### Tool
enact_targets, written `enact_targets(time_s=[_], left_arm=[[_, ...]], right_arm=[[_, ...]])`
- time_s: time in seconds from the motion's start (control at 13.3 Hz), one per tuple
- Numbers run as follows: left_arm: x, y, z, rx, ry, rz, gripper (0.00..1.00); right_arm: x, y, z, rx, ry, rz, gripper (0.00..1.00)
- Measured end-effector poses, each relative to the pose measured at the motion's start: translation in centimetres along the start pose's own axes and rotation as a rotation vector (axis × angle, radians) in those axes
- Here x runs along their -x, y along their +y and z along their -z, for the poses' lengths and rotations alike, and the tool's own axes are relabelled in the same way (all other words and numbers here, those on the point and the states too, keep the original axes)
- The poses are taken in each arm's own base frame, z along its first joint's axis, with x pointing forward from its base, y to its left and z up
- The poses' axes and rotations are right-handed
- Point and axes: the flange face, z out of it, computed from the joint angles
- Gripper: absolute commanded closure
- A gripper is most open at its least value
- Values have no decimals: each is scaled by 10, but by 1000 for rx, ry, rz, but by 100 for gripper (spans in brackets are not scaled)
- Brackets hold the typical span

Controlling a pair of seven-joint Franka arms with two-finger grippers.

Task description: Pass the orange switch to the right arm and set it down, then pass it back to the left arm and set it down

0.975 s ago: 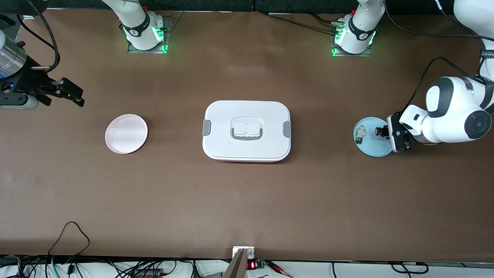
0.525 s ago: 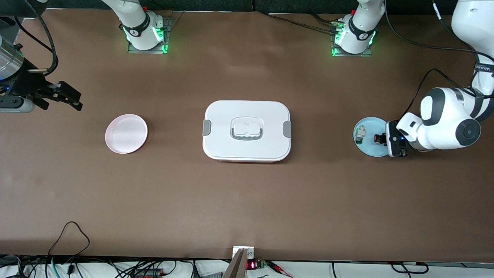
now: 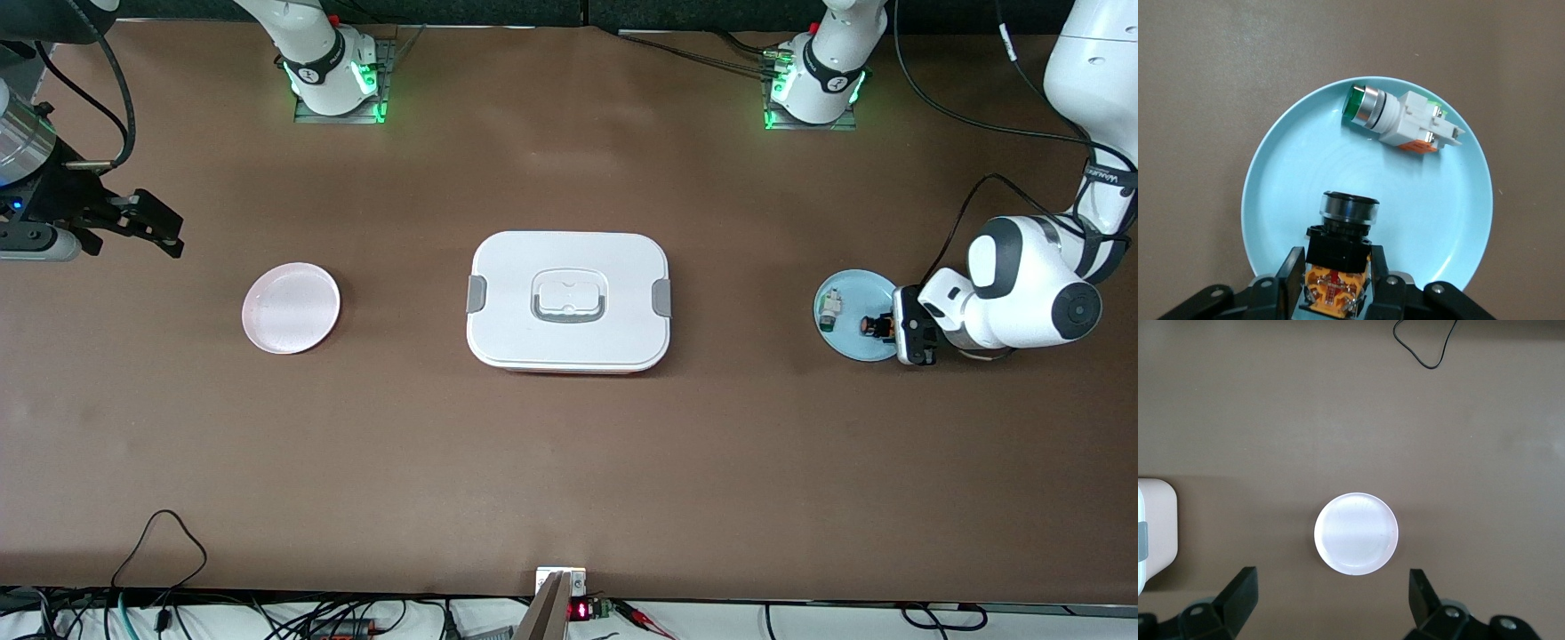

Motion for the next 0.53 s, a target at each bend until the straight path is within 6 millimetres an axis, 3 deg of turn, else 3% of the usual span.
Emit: enact_targets(time_s=[0.07, 0.15, 0.22, 0.53], left_arm=[[0, 1, -3, -3, 1, 0, 82], [0, 2, -5, -4, 2, 0, 60], [0, 2, -5, -4, 2, 1, 1], [1, 2, -5, -5, 2, 10, 0]], right_arm=[[0, 1, -1, 0, -1, -1, 0], [-1, 1, -1, 0, -2, -1, 0], [-1, 1, -2, 0, -3, -1, 0], [-1, -1, -3, 0, -5, 2, 0]])
